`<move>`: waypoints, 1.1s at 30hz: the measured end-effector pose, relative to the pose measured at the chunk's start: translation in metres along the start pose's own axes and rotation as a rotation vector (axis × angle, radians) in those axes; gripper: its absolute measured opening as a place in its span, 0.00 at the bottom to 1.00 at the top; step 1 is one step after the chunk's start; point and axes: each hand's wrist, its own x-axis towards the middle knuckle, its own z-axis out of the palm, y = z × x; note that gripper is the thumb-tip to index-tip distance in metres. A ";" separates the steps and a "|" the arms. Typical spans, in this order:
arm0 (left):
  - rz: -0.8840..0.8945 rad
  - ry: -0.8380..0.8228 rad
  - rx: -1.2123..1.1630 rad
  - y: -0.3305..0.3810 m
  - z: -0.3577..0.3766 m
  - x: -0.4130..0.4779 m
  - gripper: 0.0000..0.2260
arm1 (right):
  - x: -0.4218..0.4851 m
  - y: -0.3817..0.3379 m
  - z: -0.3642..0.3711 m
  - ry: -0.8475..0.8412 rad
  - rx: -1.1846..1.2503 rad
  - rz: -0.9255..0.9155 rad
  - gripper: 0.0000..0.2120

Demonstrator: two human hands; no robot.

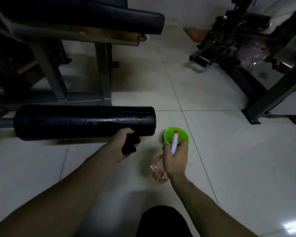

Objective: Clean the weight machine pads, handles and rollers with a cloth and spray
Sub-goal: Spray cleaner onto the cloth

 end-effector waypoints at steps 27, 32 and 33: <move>0.334 -0.026 -0.135 0.005 0.022 0.010 0.16 | -0.006 -0.074 0.047 -0.592 0.691 0.319 0.18; 0.419 -0.068 -0.198 0.027 -0.011 0.002 0.21 | -0.023 -0.121 0.077 -0.684 0.821 0.307 0.14; 0.435 -0.056 -0.187 0.028 -0.022 0.001 0.24 | -0.023 -0.126 0.084 -0.686 0.782 0.267 0.13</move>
